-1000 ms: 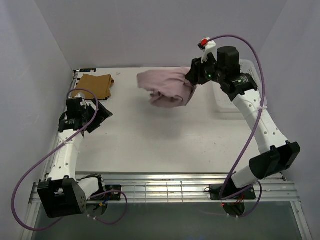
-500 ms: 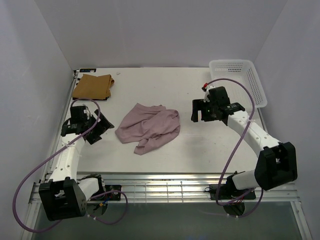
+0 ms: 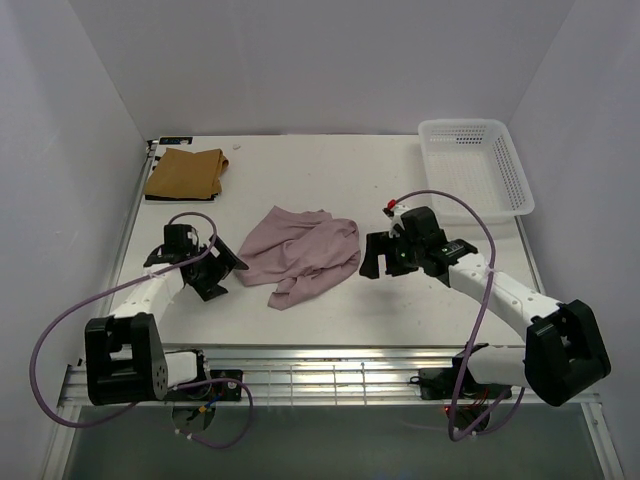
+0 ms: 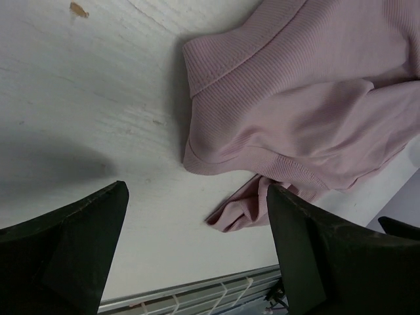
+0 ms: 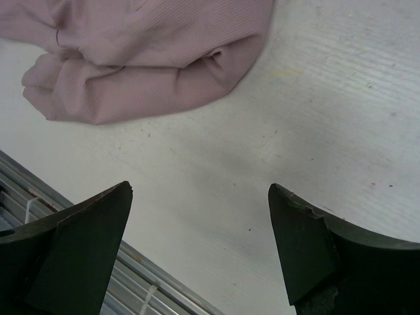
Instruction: Fold and stack the tank tops
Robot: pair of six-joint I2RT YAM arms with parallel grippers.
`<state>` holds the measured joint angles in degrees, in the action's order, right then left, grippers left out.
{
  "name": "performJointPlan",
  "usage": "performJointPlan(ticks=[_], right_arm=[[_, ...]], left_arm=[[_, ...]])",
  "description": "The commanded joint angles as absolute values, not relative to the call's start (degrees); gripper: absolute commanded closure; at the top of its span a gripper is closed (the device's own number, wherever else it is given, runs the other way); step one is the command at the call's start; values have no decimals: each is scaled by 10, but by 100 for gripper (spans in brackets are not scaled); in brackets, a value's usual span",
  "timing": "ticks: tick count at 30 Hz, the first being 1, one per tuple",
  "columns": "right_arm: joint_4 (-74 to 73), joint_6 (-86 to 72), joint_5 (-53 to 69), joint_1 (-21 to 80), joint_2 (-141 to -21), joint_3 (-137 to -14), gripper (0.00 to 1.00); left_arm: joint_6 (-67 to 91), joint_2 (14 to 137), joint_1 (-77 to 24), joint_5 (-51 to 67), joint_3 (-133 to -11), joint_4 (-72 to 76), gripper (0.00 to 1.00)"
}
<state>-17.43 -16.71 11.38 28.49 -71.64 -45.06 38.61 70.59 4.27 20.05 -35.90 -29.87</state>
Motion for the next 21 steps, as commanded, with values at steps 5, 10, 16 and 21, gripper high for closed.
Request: performJointPlan(ticks=[5,10,16,21], right_arm=[[-115,-180,98,312,-764,-459,10],[-151,-100,87,312,-853,-602,10],[-168,3,121,315,-962,-752,10],[-220,77,142,341,-1104,-931,10]], left_arm=[[416,786,33,207,-358,-178,13],[410,860,23,211,-380,-133,32],[393,933,19,207,-424,-127,100],[389,923,18,189,-424,-129,100]])
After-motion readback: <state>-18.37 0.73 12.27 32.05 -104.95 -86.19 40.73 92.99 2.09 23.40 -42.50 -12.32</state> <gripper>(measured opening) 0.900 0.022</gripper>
